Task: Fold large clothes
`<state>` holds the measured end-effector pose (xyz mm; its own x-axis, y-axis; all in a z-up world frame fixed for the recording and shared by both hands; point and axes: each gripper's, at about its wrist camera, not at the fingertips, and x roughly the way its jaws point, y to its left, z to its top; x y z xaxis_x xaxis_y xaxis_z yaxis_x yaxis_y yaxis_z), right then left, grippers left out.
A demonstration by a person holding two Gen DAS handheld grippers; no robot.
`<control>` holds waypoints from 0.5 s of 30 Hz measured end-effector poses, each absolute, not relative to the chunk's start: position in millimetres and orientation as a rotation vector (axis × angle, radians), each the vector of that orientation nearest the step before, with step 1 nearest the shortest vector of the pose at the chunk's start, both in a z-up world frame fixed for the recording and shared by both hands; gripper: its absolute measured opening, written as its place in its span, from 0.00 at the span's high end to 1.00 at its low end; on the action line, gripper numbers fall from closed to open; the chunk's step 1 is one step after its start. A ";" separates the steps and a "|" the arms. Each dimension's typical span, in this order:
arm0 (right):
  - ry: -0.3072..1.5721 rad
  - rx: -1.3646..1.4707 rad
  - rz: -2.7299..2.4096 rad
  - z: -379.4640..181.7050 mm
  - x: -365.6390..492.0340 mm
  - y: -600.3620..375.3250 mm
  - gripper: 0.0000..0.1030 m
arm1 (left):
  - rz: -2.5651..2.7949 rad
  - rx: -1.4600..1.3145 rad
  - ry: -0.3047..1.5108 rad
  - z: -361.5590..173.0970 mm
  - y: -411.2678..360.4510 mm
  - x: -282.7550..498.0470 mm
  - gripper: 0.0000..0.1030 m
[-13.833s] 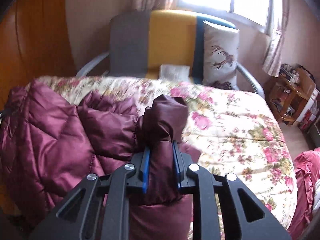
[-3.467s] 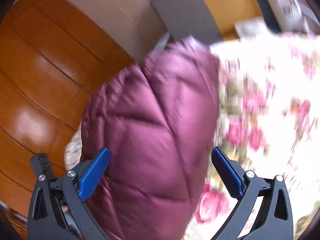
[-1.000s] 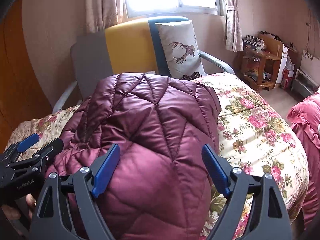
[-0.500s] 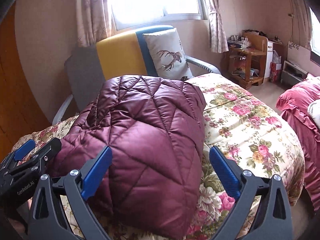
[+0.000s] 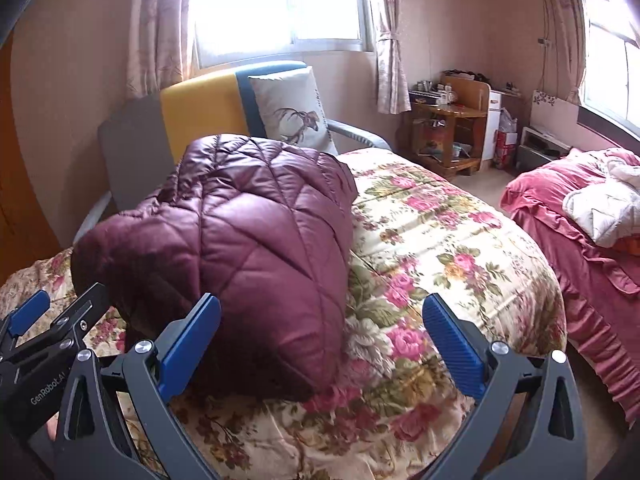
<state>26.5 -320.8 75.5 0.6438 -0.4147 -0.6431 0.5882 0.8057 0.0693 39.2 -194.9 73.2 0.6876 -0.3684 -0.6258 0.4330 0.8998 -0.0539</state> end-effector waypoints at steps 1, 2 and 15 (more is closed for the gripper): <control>0.659 0.288 -0.587 73.1 24.2 -320.0 0.02 | -0.438 0.098 0.690 70.3 -194.6 36.8 0.04; 0.657 0.291 -0.598 72.1 22.4 -319.9 0.02 | -0.433 0.103 0.695 68.3 -194.4 35.3 0.04; 0.658 0.252 -0.638 67.4 15.4 -315.0 0.02 | -0.369 0.125 0.616 73.6 -192.2 14.0 0.04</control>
